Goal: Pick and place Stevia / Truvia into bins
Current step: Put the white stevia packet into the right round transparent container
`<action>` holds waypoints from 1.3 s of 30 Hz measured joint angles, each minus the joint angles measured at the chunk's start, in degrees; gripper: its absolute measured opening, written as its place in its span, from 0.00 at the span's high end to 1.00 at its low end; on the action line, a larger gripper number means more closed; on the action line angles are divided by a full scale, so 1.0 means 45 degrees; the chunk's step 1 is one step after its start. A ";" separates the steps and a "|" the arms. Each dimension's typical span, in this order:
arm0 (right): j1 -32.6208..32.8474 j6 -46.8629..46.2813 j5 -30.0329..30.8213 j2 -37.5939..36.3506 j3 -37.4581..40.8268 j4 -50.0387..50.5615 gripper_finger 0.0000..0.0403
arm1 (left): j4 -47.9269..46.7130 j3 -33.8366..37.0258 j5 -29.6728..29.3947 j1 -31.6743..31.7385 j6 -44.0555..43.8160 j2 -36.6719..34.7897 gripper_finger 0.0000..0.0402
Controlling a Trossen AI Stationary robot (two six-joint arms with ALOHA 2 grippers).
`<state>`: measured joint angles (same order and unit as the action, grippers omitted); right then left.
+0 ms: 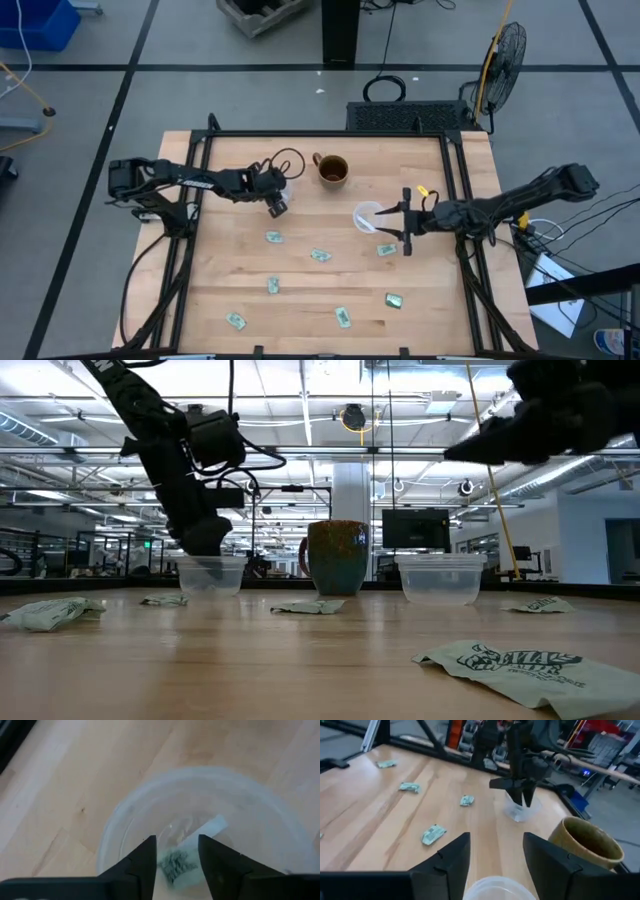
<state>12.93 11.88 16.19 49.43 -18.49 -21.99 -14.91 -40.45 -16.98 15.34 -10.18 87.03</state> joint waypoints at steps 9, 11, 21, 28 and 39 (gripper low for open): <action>0.1031 -0.1439 0.0011 0.0775 -0.3494 0.6130 0.55 | 0.0762 -0.0015 -0.0330 -0.0320 0.0963 -0.1581 0.64; 0.1346 -0.2509 -0.0009 0.1129 -0.3579 0.7060 0.55 | 0.0658 -0.0003 -0.0348 -0.0464 0.0981 -0.2179 0.66; 0.3195 -0.5290 -0.0695 0.4987 -0.3145 0.7800 0.58 | 0.2530 -0.0010 -0.0360 -0.1464 0.1891 -0.4181 0.70; 0.3256 -0.4444 -0.0163 0.7483 -0.3082 0.5585 0.61 | 0.3386 -0.0010 -0.0361 -0.1765 0.2518 -0.4160 0.70; 0.3050 -0.4720 0.0073 0.7558 -0.3092 0.6025 0.62 | 0.3336 -0.0010 -0.0348 -0.2022 0.2150 -0.4144 0.70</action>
<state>26.65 -9.36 16.51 83.44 -32.40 5.12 0.10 -40.49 -18.55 6.24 -0.50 68.38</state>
